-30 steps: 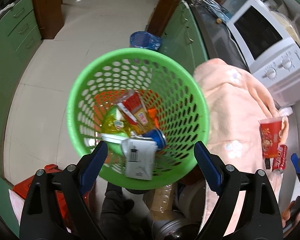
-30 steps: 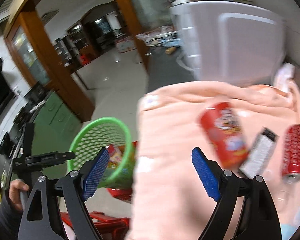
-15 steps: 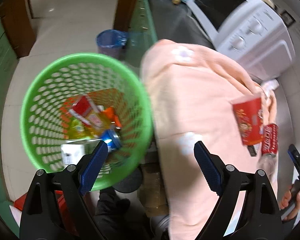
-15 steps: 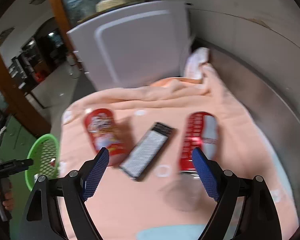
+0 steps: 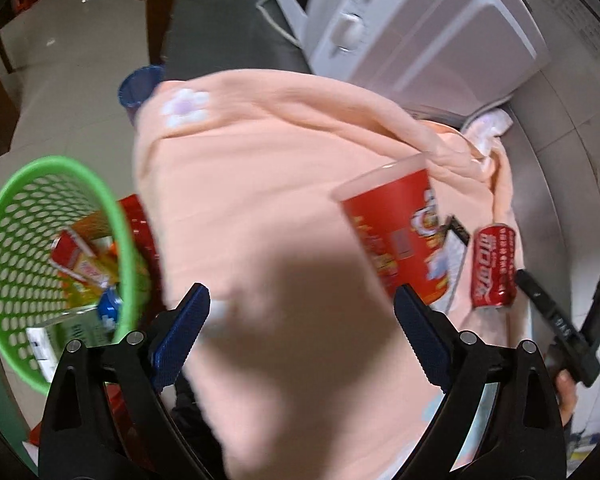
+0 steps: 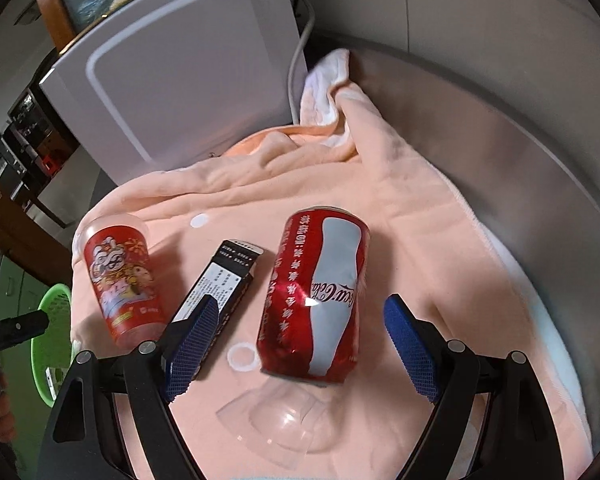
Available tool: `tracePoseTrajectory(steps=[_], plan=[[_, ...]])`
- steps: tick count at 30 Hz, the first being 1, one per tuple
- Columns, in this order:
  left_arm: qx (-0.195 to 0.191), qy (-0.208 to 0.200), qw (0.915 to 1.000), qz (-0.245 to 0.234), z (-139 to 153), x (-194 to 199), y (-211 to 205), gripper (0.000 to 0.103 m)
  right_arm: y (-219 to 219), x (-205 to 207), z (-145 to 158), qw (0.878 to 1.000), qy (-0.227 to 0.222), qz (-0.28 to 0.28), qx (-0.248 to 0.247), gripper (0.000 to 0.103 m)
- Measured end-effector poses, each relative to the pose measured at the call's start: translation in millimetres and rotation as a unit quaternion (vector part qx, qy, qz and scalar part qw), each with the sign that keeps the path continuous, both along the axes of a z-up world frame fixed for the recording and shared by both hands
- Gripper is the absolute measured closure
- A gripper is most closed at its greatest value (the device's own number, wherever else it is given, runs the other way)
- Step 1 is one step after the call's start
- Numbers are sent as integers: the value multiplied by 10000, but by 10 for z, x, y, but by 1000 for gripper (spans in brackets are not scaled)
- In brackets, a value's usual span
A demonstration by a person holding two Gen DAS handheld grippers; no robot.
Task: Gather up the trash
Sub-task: 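Grasp the red popcorn cup with the left tool while the right tool grasps the Coca-Cola can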
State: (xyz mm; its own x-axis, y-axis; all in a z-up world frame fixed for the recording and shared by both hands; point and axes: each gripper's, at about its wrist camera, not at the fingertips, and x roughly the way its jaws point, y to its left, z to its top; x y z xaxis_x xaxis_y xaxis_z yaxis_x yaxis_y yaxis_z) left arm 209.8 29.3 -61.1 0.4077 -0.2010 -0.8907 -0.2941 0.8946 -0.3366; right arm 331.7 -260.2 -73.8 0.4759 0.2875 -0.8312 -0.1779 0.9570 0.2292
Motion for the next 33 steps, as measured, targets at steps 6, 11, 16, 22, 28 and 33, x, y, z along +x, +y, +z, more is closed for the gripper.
tracePoseTrajectory(steps=[6, 11, 16, 22, 28, 33], plan=[[-269, 71, 9996, 2, -4, 293, -237, 11, -1, 93, -117, 9998, 164, 2, 132, 21], [-463, 151, 9988, 108, -46, 493, -386, 10, 8, 147, -170, 9996, 228, 19, 181, 21], [-550, 294, 9979, 158, -159, 636, -496, 10, -6, 204, -215, 9991, 320, 4, 283, 21], [-618, 504, 9964, 299, -369, 777, -563, 10, -8, 282, -281, 9986, 400, -18, 342, 22], [-547, 573, 9964, 301, -489, 852, -617, 10, -32, 361, -357, 9970, 556, -117, 529, 26], [-525, 614, 9963, 281, -525, 878, -666, 12, -28, 386, -405, 9963, 656, -164, 529, 35]])
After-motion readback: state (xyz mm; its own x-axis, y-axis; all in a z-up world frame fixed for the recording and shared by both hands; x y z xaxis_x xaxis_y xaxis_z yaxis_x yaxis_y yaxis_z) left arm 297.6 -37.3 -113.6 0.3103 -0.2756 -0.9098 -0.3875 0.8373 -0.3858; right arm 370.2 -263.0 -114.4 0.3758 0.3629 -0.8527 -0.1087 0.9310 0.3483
